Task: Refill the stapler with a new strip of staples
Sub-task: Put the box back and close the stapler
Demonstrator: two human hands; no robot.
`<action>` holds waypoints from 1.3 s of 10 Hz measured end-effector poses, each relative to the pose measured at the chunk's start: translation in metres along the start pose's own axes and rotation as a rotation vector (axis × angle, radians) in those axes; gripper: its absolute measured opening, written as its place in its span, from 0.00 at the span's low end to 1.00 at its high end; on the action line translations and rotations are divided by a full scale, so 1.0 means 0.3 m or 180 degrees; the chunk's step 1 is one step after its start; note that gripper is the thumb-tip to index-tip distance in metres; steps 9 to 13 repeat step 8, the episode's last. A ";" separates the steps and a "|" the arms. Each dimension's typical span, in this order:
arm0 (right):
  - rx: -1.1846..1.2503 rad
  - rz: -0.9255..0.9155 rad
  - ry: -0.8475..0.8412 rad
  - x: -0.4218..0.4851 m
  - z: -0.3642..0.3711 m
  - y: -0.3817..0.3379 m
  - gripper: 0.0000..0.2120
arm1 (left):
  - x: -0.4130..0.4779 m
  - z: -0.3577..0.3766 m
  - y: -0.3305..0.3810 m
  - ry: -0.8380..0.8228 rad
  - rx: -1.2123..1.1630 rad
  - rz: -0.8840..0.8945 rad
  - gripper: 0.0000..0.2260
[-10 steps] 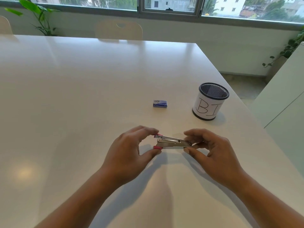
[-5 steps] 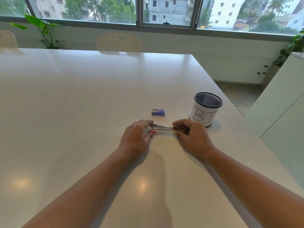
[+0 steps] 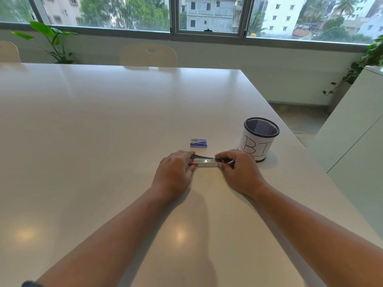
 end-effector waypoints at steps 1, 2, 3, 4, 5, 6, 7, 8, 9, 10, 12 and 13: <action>-0.0052 -0.0053 0.0015 0.003 0.002 0.002 0.11 | -0.004 0.003 0.009 -0.0009 0.0125 0.0067 0.17; -0.0119 -0.0134 0.0058 0.004 0.004 -0.002 0.11 | -0.007 0.004 0.013 -0.0006 0.0198 0.0078 0.18; -0.0212 -0.0208 0.0075 0.002 0.002 -0.006 0.11 | -0.010 0.004 0.015 -0.0016 0.0238 0.0105 0.18; -0.0273 -0.0208 0.0073 0.001 0.002 -0.007 0.11 | -0.010 0.004 0.017 -0.0032 0.0297 0.0113 0.19; -0.0279 -0.0184 0.0061 0.002 0.004 -0.006 0.11 | -0.012 0.005 0.016 -0.0031 0.0335 0.0120 0.19; -0.0254 -0.0180 0.0081 -0.004 0.005 -0.007 0.11 | -0.018 0.003 0.019 -0.0005 0.0323 0.0099 0.20; -0.0225 -0.0136 0.0067 0.000 0.003 -0.010 0.13 | -0.012 0.003 0.013 -0.0046 0.0303 0.0042 0.23; -0.0250 -0.0164 0.0243 -0.014 -0.012 -0.021 0.12 | -0.009 0.003 0.013 -0.0022 0.0189 -0.0104 0.27; -0.0250 -0.0164 0.0243 -0.014 -0.012 -0.021 0.12 | -0.009 0.003 0.013 -0.0022 0.0189 -0.0104 0.27; -0.0250 -0.0164 0.0243 -0.014 -0.012 -0.021 0.12 | -0.009 0.003 0.013 -0.0022 0.0189 -0.0104 0.27; -0.0250 -0.0164 0.0243 -0.014 -0.012 -0.021 0.12 | -0.009 0.003 0.013 -0.0022 0.0189 -0.0104 0.27; -0.0250 -0.0164 0.0243 -0.014 -0.012 -0.021 0.12 | -0.009 0.003 0.013 -0.0022 0.0189 -0.0104 0.27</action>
Point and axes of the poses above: each hand's wrist, its own x-axis towards the middle knuckle, its own z-axis out of the palm, y = z × x, the point moved 3 cm from there along x, towards the middle knuckle, and after that the axes turned 13 degrees about -x, right-handed, at the moved point
